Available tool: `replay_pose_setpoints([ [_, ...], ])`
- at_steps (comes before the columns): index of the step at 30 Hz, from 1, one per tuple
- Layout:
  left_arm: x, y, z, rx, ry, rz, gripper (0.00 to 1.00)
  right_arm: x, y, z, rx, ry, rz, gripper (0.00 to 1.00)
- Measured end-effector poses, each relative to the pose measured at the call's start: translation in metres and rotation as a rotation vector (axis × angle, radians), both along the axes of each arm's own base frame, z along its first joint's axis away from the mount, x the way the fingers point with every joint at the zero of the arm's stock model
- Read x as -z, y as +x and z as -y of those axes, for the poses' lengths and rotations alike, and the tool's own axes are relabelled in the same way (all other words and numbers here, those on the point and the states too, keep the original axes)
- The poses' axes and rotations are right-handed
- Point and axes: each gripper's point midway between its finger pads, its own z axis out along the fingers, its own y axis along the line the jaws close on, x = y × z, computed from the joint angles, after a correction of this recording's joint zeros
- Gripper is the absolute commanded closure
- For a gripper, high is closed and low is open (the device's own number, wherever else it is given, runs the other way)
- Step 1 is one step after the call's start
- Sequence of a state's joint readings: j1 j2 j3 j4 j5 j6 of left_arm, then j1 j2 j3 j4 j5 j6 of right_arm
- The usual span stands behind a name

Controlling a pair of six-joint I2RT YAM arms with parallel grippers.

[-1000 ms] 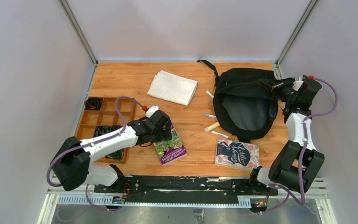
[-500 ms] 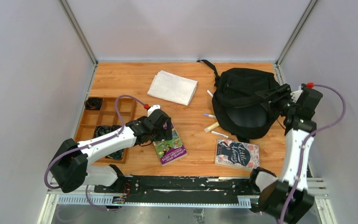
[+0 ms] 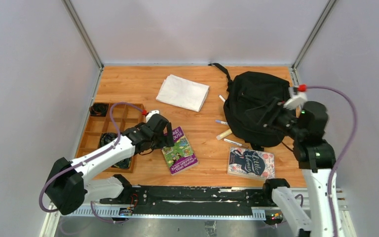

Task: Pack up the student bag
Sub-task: Adjust the book at the center of the board.

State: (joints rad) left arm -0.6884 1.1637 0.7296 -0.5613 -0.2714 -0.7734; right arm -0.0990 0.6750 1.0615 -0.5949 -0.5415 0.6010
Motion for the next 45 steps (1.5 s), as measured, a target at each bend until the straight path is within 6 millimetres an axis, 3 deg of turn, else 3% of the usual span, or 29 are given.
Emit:
replay_pose_setpoints([
  [4, 0.012, -0.012, -0.007, -0.022, -0.01, -0.032, 0.06, 0.034, -0.012, -0.083, -0.344, -0.06, -0.08, 0.29],
  [6, 0.018, -0.018, -0.011, -0.031, -0.019, -0.045, 0.1, 0.069, -0.016, -0.13, -0.494, -0.146, -0.166, 0.28],
  [8, 0.022, -0.022, -0.013, -0.039, -0.031, -0.051, 0.15, 0.105, -0.018, -0.164, -0.589, -0.221, -0.249, 0.27],
  [11, 0.029, -0.027, -0.016, -0.06, -0.06, -0.068, 0.17, 0.168, -0.013, -0.192, -0.655, -0.308, -0.397, 0.25],
  [16, 0.042, -0.024, -0.011, -0.079, -0.127, -0.082, 0.2, 0.231, -0.003, -0.211, -0.693, -0.337, -0.518, 0.25],
  [19, 0.053, -0.024, -0.005, -0.07, -0.171, -0.095, 0.21, 0.251, 0.002, -0.222, -0.723, -0.323, -0.536, 0.26],
  [23, 0.051, -0.012, 0.016, -0.016, -0.236, -0.087, 0.2, 0.269, 0.007, -0.233, -0.75, -0.303, -0.546, 0.27],
  [27, 0.048, 0.001, 0.04, 0.06, -0.299, -0.081, 0.19, 0.28, 0.007, -0.237, -0.754, -0.283, -0.547, 0.35],
  [29, 0.047, 0.006, 0.049, 0.095, -0.321, -0.082, 0.19, 0.283, 0.004, -0.237, -0.758, -0.271, -0.55, 0.43],
  [32, 0.044, 0.013, 0.06, 0.134, -0.339, -0.086, 0.19, 0.291, 0.002, -0.233, -0.741, -0.259, -0.561, 0.65],
  [35, 0.044, 0.02, 0.062, 0.147, -0.336, -0.081, 0.18, 0.294, 0.001, -0.229, -0.713, -0.239, -0.585, 0.99],
  [42, 0.04, 0.017, 0.06, 0.212, -0.303, -0.076, 0.12, 0.283, 0.0, -0.224, -0.707, -0.24, -0.557, 1.0],
  [45, 0.027, 0.013, 0.055, 0.264, -0.264, -0.056, 0.06, 0.275, -0.001, -0.218, -0.743, -0.296, -0.527, 1.0],
])
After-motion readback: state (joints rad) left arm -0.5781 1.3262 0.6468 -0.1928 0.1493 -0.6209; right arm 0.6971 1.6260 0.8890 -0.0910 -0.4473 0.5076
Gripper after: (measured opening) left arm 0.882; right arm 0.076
